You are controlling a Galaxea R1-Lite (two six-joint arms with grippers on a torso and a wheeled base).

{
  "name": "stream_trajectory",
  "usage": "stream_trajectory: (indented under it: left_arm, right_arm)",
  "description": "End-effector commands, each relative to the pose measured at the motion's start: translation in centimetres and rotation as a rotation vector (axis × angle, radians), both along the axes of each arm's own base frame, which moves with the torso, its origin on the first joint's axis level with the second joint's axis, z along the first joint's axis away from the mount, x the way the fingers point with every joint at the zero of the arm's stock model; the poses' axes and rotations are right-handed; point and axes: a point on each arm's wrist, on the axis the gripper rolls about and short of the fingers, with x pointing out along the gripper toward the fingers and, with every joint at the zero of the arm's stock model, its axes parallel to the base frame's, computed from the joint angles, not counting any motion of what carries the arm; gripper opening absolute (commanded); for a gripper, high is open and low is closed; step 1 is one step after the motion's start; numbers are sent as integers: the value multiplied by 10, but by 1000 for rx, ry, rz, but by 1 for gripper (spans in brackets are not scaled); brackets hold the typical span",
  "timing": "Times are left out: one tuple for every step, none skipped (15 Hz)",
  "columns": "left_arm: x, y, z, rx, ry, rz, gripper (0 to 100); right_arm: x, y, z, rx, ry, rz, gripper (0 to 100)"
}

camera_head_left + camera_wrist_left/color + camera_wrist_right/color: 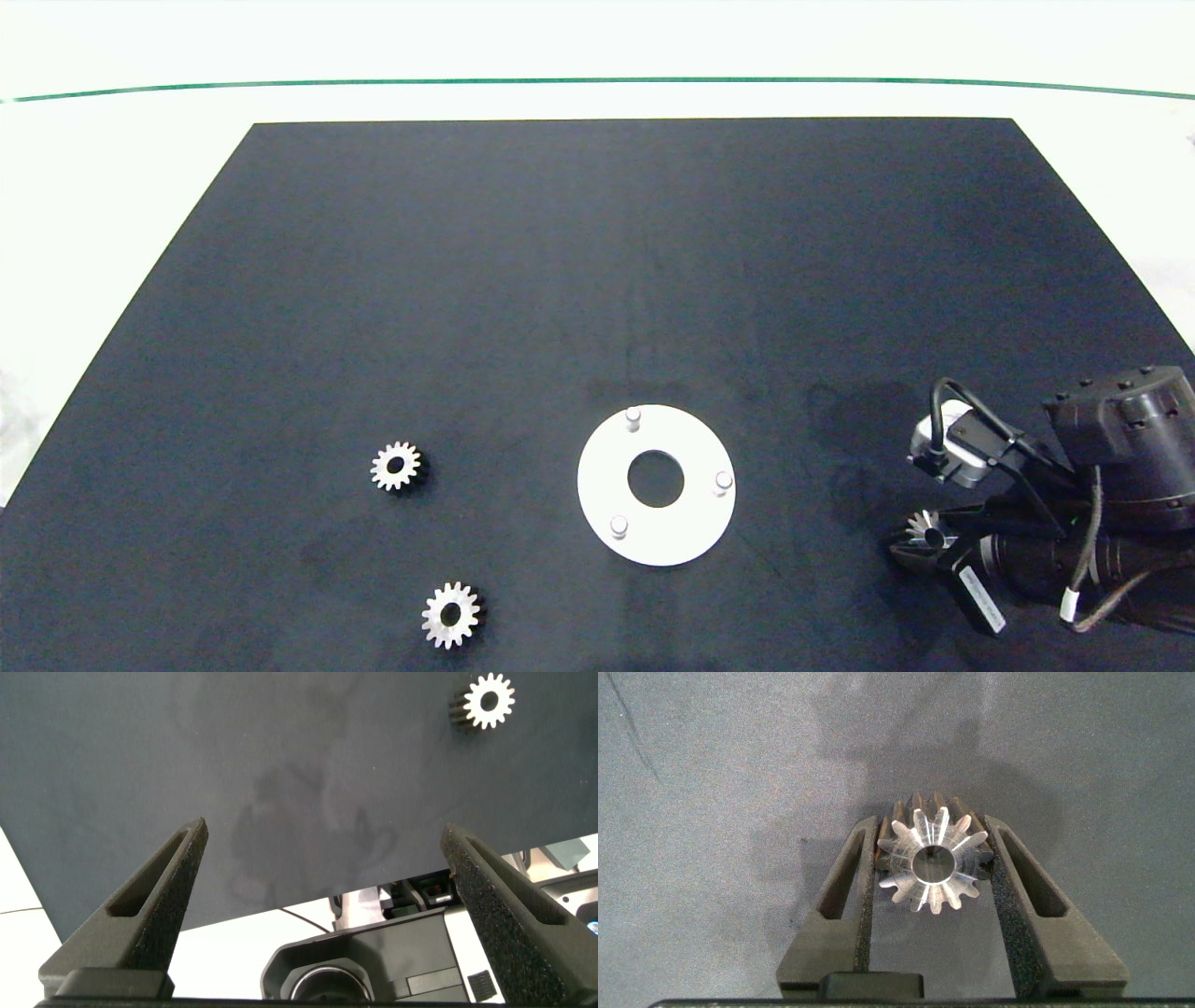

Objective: Install three planetary gears onto the carrier pins

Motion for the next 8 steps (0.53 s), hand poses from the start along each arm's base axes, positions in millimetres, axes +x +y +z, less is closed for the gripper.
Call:
stream_trajectory:
  left_arm:
    - [0, 0, 0, 1, 5, -1, 100]
    - [-1, 0, -1, 1, 5, -1, 100]
    - [-1, 0, 0, 1, 3, 1, 100]
    - [-1, 0, -1, 1, 5, -1, 100]
    - [-1, 0, -1, 1, 5, 1, 100]
    - [-1, 0, -1, 1, 6, 1, 100]
    - [-1, 0, -1, 1, 5, 1, 100]
    - [-2, 0, -2, 1, 5, 1, 100]
  right_arm:
    - [-1, 1, 1, 1, -6, 6, 34]
    - [-1, 1, 1, 2, -6, 7, 33]
    - [-2, 1, 0, 0, -2, 9, 30]
    - [-3, 1, 0, 2, -3, 9, 28]
    - [-4, 1, 3, 10, -15, 11, 27]
    - [-5, 0, 6, 15, -26, 11, 25]
    - [-6, 1, 13, 25, -50, 17, 25]
    - [-6, 3, 21, 38, -74, 25, 25]
